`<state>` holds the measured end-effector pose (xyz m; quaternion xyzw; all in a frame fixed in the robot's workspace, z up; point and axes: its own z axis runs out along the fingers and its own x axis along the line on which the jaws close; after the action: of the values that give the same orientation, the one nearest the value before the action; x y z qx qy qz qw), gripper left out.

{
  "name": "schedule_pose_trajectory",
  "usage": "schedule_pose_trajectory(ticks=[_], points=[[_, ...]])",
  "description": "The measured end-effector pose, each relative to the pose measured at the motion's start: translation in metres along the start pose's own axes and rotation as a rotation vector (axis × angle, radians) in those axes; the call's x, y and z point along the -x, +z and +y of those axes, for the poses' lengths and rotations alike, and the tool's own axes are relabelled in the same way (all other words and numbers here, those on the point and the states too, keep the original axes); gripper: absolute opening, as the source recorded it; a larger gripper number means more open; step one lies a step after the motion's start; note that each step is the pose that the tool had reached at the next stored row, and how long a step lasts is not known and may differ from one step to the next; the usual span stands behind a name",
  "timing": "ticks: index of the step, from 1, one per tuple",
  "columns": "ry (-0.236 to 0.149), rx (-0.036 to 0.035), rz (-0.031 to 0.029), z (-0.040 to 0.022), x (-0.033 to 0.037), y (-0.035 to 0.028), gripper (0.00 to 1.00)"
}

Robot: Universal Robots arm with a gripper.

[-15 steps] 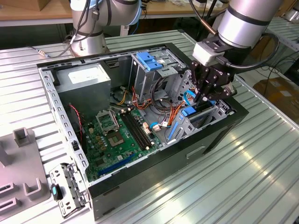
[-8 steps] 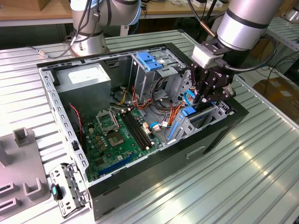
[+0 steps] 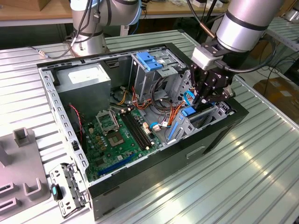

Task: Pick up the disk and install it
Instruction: 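Insert the second disk wire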

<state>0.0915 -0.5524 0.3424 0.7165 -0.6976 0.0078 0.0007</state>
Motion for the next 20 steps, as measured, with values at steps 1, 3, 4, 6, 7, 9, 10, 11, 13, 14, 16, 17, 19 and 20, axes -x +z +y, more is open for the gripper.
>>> schedule_pose_trajectory(ticks=[1, 3, 4, 6, 7, 9, 10, 11, 13, 14, 16, 17, 19, 20], points=[[0.0, 0.0, 0.0003, 0.0, 0.0, -0.0034, 0.17], [0.0, 0.0001, 0.0009, -0.0001, -0.0001, -0.0146, 0.24], [0.0, 0.0001, 0.001, -0.0001, -0.0002, -0.0171, 0.24], [0.0, 0.0001, 0.001, -0.0001, -0.0002, -0.0172, 0.24], [0.0, 0.0001, 0.001, -0.0001, -0.0002, -0.0172, 0.24], [0.0, 0.0001, 0.0013, -0.0001, -0.0002, -0.0173, 0.11], [0.0, 0.0001, 0.0012, -0.0001, -0.0002, -0.0173, 0.11], [0.0, 0.0001, 0.0013, -0.0001, -0.0002, -0.0173, 0.11], [0.0, 0.0001, 0.0013, -0.0001, -0.0002, -0.0173, 0.11], [0.0, 0.0001, 0.0013, -0.0001, -0.0002, -0.0173, 0.11], [0.0, 0.0001, 0.0014, -0.0001, -0.0002, -0.0174, 0.11], [0.0, 0.0001, 0.0012, -0.0001, -0.0002, -0.0173, 0.11], [0.0, 0.0001, 0.0013, -0.0001, -0.0002, -0.0173, 0.11], [0.0, 0.0001, 0.0013, -0.0001, -0.0002, -0.0173, 0.11]])
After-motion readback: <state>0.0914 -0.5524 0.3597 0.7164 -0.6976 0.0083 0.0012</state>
